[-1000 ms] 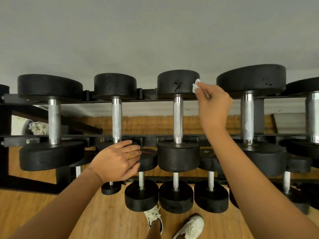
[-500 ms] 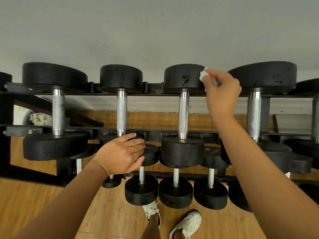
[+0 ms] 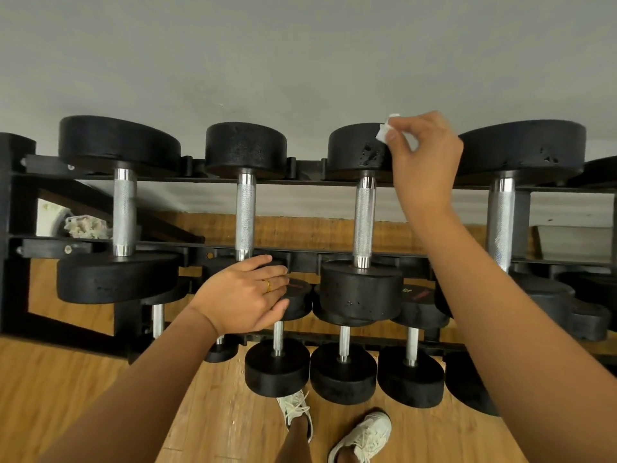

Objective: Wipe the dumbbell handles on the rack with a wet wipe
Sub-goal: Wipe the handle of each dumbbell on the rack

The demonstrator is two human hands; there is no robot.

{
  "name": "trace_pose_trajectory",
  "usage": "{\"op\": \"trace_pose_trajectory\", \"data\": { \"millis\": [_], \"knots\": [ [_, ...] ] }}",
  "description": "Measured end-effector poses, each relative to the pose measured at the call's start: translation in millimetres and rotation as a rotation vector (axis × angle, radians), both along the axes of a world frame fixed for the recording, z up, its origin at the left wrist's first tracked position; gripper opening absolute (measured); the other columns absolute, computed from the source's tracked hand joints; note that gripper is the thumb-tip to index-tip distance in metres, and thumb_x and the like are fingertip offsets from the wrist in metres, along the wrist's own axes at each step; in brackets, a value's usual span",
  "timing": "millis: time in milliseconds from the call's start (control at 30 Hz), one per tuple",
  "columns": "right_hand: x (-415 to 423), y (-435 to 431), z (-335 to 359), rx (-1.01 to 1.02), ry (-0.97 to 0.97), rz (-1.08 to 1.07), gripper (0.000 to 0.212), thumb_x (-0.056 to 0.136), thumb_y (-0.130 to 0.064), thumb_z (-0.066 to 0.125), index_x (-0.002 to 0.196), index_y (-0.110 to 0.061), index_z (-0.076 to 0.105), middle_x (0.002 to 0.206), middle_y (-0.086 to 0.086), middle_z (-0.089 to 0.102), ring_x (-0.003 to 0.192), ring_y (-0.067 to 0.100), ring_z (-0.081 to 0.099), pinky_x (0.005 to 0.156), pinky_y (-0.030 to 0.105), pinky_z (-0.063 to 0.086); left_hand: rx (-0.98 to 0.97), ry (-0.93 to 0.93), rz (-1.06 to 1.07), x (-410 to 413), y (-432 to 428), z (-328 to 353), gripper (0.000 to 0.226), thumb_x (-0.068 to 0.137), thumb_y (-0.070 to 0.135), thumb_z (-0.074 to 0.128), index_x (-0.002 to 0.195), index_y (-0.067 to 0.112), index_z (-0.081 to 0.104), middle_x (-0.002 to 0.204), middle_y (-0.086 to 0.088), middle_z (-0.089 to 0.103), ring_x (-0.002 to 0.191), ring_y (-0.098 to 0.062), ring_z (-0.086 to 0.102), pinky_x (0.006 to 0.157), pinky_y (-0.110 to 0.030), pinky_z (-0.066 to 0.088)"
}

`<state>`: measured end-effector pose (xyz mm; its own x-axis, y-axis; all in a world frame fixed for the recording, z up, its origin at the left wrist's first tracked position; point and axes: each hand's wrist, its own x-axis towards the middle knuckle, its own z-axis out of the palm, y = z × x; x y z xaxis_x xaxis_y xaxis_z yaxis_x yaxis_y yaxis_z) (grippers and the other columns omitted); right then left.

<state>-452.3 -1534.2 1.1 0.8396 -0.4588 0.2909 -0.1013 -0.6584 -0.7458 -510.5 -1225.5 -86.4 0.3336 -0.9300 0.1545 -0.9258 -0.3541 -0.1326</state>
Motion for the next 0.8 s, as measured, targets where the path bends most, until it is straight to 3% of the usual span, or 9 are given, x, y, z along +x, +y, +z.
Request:
{"op": "trace_pose_trajectory", "data": {
  "millis": [133,267,400,533,633,800],
  "knots": [
    [-20,8,-12,-0.204,-0.060,0.131,0.019,0.094,-0.009,0.066,0.110,-0.006,0.075,0.100,0.008,0.068,0.096,0.018,0.058,0.084,0.001,0.035,-0.018,-0.010,0.003,-1,0,0,0.042,0.105,0.036,0.047,0.097,0.017,0.084,0.107,0.000,0.079,0.113,-0.015,0.070,0.112,-0.037,0.042],
    [4,5,0,-0.323,-0.048,0.260,0.019,0.094,-0.006,0.065,0.109,-0.005,0.076,0.100,0.012,0.069,0.098,0.030,0.060,0.087,0.012,0.031,-0.025,-0.001,0.016,-1,0,-1,0.042,0.105,0.036,0.047,0.098,0.017,0.084,0.107,0.001,0.079,0.113,-0.014,0.069,0.111,-0.037,0.045],
    [24,8,14,-0.431,0.121,0.405,0.024,0.099,-0.009,0.058,0.117,-0.010,0.074,0.115,0.010,0.068,0.112,0.030,0.055,0.089,0.019,0.029,-0.019,0.004,0.015,-2,1,1,0.041,0.104,0.036,0.047,0.098,0.017,0.084,0.107,0.001,0.079,0.113,-0.013,0.069,0.111,-0.036,0.044],
    [7,-1,15,-0.426,0.116,0.425,0.022,0.098,-0.010,0.060,0.114,-0.010,0.075,0.114,0.010,0.068,0.110,0.030,0.057,0.093,0.033,0.042,-0.026,0.007,0.026,-2,1,-1,0.043,0.105,0.036,0.046,0.099,0.016,0.084,0.105,0.001,0.079,0.112,-0.013,0.069,0.111,-0.035,0.044],
    [14,-3,20,-0.422,0.151,0.450,0.023,0.099,-0.012,0.060,0.116,-0.014,0.075,0.118,0.008,0.068,0.112,0.027,0.056,0.094,0.034,0.042,-0.028,0.013,0.027,-2,1,0,0.044,0.106,0.036,0.045,0.100,0.016,0.084,0.106,0.001,0.079,0.112,-0.013,0.070,0.111,-0.036,0.045],
    [45,10,30,-0.619,0.277,0.706,0.024,0.099,-0.012,0.059,0.117,-0.015,0.075,0.120,0.006,0.069,0.114,0.026,0.053,0.091,0.030,0.037,-0.025,0.032,0.022,-2,1,1,0.045,0.106,0.036,0.044,0.100,0.016,0.084,0.107,0.001,0.079,0.113,-0.014,0.070,0.111,-0.036,0.045]
  ]
}}
